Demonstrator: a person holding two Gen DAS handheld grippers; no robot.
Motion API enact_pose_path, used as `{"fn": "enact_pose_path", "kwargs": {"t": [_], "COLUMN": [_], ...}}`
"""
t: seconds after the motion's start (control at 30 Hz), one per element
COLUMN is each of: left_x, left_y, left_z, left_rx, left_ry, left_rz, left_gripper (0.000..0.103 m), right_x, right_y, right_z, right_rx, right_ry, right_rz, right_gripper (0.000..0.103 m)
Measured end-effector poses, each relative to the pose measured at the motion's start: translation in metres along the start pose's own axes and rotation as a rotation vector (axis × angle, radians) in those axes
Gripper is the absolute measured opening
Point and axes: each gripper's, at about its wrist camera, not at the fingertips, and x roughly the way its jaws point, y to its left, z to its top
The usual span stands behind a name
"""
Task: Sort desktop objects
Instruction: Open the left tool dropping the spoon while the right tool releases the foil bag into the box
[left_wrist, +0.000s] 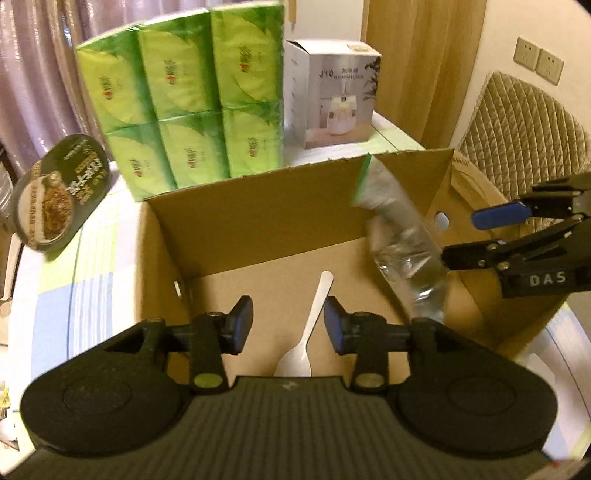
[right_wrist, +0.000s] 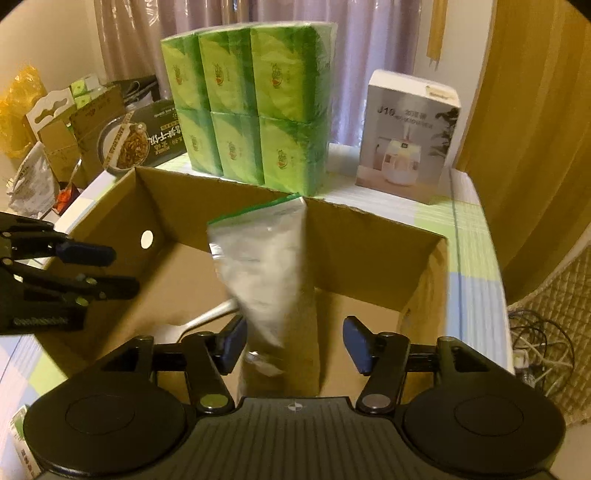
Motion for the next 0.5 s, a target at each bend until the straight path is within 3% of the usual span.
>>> {"fn": "enact_pose_path", "kwargs": {"t": [0.27,0.5], "left_x": [-0.061,-0.122], "left_y": [-0.012,-0.032], "left_z": [-0.027,-0.069], "left_rx": [-0.029,-0.013], "left_ry": [-0.075,-0.123], "left_rz": [0.029,0.045], "left_gripper": [0.055,0.065], "right_x": [-0.067,-0.121], "right_y": [0.011,0.038], "right_z": [-0.024,-0.074], "right_rx": [-0.029,-0.096], "right_ry": [-0.067,-0.102], "right_rz": [0.005,0.025], "right_gripper": [0.068,0.075]}}
